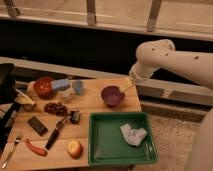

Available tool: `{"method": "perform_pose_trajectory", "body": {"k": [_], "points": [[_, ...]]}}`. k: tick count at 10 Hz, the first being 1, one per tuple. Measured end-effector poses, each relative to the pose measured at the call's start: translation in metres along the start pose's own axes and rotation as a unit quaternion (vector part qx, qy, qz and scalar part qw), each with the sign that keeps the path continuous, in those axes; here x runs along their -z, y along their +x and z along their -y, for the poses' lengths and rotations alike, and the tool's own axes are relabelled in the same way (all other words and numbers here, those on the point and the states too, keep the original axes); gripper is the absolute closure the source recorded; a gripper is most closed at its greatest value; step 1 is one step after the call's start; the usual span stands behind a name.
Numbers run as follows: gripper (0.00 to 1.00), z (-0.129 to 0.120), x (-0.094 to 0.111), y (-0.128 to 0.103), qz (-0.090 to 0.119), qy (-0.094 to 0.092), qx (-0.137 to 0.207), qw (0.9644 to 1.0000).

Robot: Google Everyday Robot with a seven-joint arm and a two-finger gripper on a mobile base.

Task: Wipe red bowl with eraser

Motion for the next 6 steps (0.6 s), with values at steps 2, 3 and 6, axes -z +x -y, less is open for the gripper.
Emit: {"method": "perform_pose_trajectory", "body": {"k": [2,3,6], "points": [[0.21,-0.04,-0.012,-0.034,0.001,-0.009,0.046,0.9989],[0.21,-0.06,-0.019,-0.047,0.0,-0.015,0.068,0.9976],[0.21,-0.141,-0.041,-0.078,-0.008,-0.043,0.15,0.9877]]}}
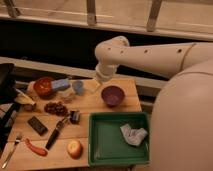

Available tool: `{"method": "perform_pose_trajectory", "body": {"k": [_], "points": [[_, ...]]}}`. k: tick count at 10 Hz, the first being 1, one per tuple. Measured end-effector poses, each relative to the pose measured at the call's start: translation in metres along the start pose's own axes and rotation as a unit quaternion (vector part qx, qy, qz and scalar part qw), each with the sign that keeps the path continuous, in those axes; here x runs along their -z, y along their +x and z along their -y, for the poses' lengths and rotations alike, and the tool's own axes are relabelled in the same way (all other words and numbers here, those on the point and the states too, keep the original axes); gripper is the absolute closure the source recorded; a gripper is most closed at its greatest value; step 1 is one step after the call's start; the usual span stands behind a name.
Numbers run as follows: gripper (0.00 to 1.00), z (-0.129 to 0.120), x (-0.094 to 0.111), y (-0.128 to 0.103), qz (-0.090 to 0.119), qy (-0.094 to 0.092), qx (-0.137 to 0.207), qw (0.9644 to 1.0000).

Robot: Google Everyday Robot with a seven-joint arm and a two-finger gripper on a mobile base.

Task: Wipe red bowl with eraser

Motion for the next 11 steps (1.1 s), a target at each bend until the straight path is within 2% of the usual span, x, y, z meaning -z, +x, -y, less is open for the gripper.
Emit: {"method": "perform_pose_trajectory", "body": {"k": [2,4,6,11], "points": [[0.21,-0.058,-0.017,-0.023,-0.007,-0.022,0.058,0.998],[0.21,-0.116,-0.029,-0.041,-0.011,-0.046,0.113,0.9925],[0.21,-0.153,-0.034,-0.051,-0.009,-0.066,0.147,0.9869],[0.21,-0.149,-0.034,-0.049,-0.01,-0.063,0.147,0.9872]]}}
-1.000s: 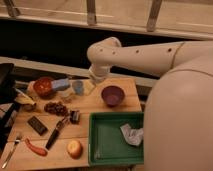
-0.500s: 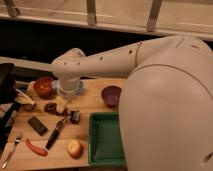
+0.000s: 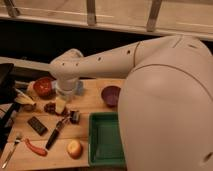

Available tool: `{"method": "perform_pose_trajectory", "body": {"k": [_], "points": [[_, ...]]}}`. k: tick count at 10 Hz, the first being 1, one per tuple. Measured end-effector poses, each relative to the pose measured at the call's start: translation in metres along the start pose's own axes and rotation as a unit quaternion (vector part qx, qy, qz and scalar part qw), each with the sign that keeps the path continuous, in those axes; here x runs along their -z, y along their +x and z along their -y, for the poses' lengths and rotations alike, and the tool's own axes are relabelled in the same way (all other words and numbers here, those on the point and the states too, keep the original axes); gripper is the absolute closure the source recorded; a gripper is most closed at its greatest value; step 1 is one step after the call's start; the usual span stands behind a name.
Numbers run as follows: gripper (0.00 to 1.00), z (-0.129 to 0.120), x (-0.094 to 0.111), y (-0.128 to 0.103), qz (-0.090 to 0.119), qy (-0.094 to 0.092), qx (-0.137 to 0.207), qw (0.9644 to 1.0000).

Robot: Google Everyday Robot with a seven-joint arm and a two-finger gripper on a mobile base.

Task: Wipe red bowl with eraser

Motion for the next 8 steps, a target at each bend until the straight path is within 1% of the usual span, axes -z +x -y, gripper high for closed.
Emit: {"method": "perform_pose_trajectory", "body": {"k": [1,2,3,4,5,6,8], "points": [[0.21,0.0,0.001,0.0,0.001,0.002,-0.003,1.0],[0.21,0.002,0.004,-0.004,0.005,0.009,-0.008,0.9999],[0.21,0.003,0.005,-0.01,0.007,0.012,-0.009,0.9999],[0.21,0.002,0.004,-0.023,0.011,0.014,-0.006,0.9998],[0.21,0.0,0.001,-0.039,0.015,0.013,0.0,0.9998],[0.21,-0.003,-0.006,-0.065,0.02,0.01,0.008,0.9997],[0.21,-0.012,-0.02,-0.108,0.028,0.0,0.027,0.9993]]}}
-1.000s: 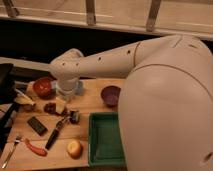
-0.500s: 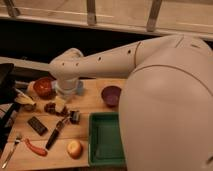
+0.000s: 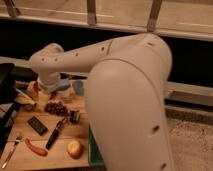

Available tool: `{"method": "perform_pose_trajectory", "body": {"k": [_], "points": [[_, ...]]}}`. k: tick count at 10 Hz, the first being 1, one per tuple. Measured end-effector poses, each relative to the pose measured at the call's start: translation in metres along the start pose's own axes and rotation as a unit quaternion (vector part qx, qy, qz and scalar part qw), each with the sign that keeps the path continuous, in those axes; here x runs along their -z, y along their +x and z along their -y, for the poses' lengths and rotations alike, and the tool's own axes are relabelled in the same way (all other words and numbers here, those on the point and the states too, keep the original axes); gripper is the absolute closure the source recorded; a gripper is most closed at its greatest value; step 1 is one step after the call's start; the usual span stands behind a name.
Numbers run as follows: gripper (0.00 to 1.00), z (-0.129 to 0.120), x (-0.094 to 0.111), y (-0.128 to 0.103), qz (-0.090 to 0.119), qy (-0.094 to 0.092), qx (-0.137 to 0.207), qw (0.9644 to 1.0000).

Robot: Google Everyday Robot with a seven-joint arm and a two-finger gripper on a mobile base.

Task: Wipe red bowl with eraser

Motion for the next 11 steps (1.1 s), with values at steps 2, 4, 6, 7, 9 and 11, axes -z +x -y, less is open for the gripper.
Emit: {"method": "perform_pose_trajectory", "body": {"k": [2,4,6,7,9,11], "points": [[0.21,-0.014,-0.02,-0.045,0.011,-0.02,0.021,0.9995],[0.21,-0.042,-0.041,-0.086,0.021,-0.041,0.049,0.9977],[0.21,-0.077,-0.055,-0.104,0.02,-0.053,0.079,0.9952],[0.21,-0.1,-0.062,-0.108,0.012,-0.054,0.1,0.9935],[0.21,-0.121,-0.067,-0.107,0.004,-0.049,0.116,0.992],[0.21,-0.119,-0.068,-0.105,0.003,-0.045,0.117,0.9921]]}}
